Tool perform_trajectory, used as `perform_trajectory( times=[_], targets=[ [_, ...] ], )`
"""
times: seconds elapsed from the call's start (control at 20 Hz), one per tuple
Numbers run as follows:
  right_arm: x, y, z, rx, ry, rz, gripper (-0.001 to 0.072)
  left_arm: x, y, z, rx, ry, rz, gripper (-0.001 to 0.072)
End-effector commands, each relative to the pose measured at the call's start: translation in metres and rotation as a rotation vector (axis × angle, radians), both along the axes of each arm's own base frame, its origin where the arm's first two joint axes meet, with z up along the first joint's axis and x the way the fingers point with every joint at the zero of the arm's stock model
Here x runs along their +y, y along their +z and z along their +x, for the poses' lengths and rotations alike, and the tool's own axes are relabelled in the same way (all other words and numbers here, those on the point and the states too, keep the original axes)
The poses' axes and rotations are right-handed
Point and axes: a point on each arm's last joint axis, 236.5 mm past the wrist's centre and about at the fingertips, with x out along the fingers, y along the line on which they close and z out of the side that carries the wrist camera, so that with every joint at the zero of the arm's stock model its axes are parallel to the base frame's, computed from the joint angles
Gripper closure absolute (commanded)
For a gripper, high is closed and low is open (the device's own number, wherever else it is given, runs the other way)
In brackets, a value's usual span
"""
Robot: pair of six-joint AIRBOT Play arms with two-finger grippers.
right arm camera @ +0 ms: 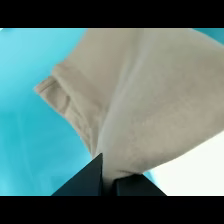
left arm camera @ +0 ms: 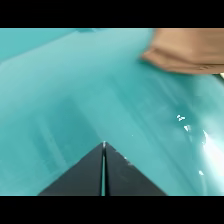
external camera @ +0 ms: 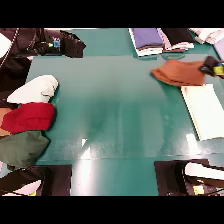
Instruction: Fold the shirts.
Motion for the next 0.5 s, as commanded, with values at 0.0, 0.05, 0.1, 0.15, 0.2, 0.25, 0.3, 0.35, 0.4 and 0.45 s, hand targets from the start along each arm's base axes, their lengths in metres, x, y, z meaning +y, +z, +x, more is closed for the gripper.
perform_trajectory(
  times=[0.0, 0.05, 0.1, 0.15, 0.2, 0.25, 0.3, 0.35, 0.4, 0.45],
  targets=[
    [-0.059, 0.006, -0.033, -0.001, -0.143, -0.002, 0.0700, -0.003, 0.004, 0.000, -0.006, -0.003, -0.023, 0.0681],
    [-0.060, 0.006, -0.037, 0.007, -0.144, 0.004, 0.0700, -0.003, 0.004, -0.001, -0.005, -0.003, -0.023, 0.0681],
    [-0.058, 0.009, -0.038, 0.012, -0.136, 0.007, 0.0700, -0.003, 0.004, -0.001, -0.005, -0.003, -0.023, 0.0681],
    [-0.056, 0.017, -0.038, 0.009, -0.122, 0.003, 0.0700, -0.003, 0.004, 0.000, -0.005, -0.003, -0.022, 0.0681],
    [-0.056, 0.030, -0.038, -0.005, -0.113, -0.009, 0.0700, -0.003, 0.004, -0.001, -0.004, -0.003, -0.022, 0.0681],
    [-0.056, 0.048, -0.037, -0.035, -0.111, -0.033, 0.0700, -0.003, 0.003, -0.001, -0.001, -0.004, -0.019, 0.0681],
    [-0.058, 0.066, -0.037, -0.066, -0.118, -0.058, 0.0700, -0.003, 0.002, -0.002, 0.003, -0.006, -0.016, 0.0681],
    [-0.059, 0.085, -0.041, -0.099, -0.125, -0.090, 0.0700, -0.003, 0.001, -0.002, 0.007, -0.007, -0.013, 0.0681],
    [-0.063, 0.097, -0.049, -0.107, -0.137, -0.125, 0.0700, -0.003, 0.000, -0.003, 0.012, -0.009, -0.009, 0.0681],
    [-0.063, 0.105, -0.059, -0.103, -0.143, -0.155, 0.0700, -0.003, -0.001, -0.004, 0.016, -0.010, -0.006, 0.0680]
  ],
)
